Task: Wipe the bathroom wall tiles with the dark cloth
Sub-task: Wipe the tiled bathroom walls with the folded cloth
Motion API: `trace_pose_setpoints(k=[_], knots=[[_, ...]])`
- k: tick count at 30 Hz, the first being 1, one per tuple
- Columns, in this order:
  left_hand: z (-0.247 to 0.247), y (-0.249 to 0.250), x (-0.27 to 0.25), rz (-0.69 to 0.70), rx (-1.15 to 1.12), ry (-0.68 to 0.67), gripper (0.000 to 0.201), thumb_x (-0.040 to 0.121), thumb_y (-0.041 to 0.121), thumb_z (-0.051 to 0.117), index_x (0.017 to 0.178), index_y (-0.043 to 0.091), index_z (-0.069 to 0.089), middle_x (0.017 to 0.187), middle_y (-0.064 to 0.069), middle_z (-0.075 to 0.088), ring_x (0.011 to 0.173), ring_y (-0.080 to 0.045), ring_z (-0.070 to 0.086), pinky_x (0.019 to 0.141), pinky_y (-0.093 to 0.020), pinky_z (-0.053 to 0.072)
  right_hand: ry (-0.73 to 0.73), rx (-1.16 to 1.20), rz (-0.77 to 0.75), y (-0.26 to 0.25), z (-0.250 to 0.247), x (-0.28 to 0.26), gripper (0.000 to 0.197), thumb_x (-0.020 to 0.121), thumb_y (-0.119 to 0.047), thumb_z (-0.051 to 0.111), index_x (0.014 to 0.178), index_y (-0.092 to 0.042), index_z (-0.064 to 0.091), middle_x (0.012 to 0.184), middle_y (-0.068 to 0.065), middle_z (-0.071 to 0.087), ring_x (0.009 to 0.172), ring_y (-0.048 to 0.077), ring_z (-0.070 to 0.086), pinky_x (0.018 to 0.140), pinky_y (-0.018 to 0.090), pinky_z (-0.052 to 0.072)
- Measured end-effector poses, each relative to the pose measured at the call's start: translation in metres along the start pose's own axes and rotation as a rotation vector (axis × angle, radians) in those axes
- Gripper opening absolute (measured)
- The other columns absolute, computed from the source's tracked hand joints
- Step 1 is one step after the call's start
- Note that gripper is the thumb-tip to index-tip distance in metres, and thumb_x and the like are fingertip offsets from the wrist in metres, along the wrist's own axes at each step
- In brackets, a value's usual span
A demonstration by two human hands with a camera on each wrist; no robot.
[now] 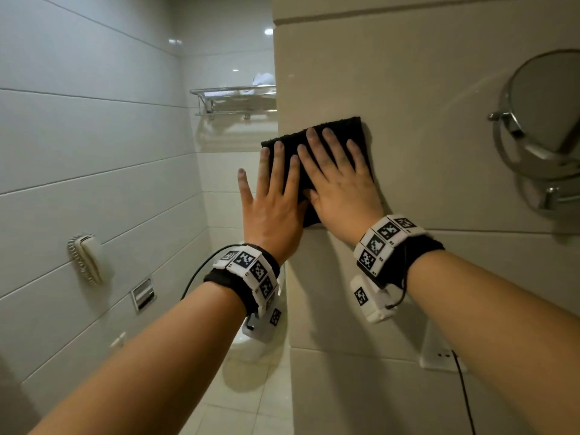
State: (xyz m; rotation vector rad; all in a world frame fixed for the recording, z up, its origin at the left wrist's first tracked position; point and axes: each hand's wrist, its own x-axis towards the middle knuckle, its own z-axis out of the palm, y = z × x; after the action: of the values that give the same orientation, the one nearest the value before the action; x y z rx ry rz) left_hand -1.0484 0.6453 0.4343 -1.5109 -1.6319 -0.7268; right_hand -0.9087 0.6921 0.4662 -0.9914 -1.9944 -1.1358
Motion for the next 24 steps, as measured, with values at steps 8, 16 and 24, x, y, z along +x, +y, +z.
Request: trace_pose_setpoints(k=[8, 16, 24], knots=[[0.002, 0.037, -0.019, 0.021, -0.004, -0.039, 0.074, 0.098, 0.042, 0.049, 0.158, 0.015, 0.017, 0.167, -0.011, 0.002, 0.154, -0.03, -0.002, 0.118, -0.064, 0.008, -0.083, -0.023, -0.057, 0.029, 0.003, -0.047, 0.076, 0.099, -0.047, 0.04, 0.157, -0.02, -0.002, 0.164, 0.005, -0.01, 0.151, 0.023, -0.011, 0.123, 0.044, 0.0], [-0.002, 0.083, -0.015, 0.019, -0.003, -0.055, 0.071, 0.097, 0.041, 0.05, 0.157, 0.017, 0.02, 0.167, -0.01, 0.001, 0.154, -0.03, -0.002, 0.117, -0.065, 0.009, -0.127, 0.027, -0.052, 0.073, -0.006, -0.073, 0.077, 0.097, -0.045, 0.043, 0.157, -0.021, 0.001, 0.165, 0.001, -0.007, 0.151, 0.019, -0.008, 0.123, 0.041, 0.004], [-0.019, 0.1, -0.008, 0.018, 0.008, -0.018, 0.061, 0.089, 0.025, 0.058, 0.146, 0.021, 0.039, 0.164, -0.008, 0.019, 0.151, -0.033, 0.017, 0.116, -0.065, 0.015, -0.105, 0.19, 0.005, 0.078, -0.017, -0.087, 0.077, 0.09, -0.025, 0.058, 0.156, -0.019, 0.02, 0.165, 0.003, 0.006, 0.151, 0.021, 0.005, 0.122, 0.041, 0.01]])
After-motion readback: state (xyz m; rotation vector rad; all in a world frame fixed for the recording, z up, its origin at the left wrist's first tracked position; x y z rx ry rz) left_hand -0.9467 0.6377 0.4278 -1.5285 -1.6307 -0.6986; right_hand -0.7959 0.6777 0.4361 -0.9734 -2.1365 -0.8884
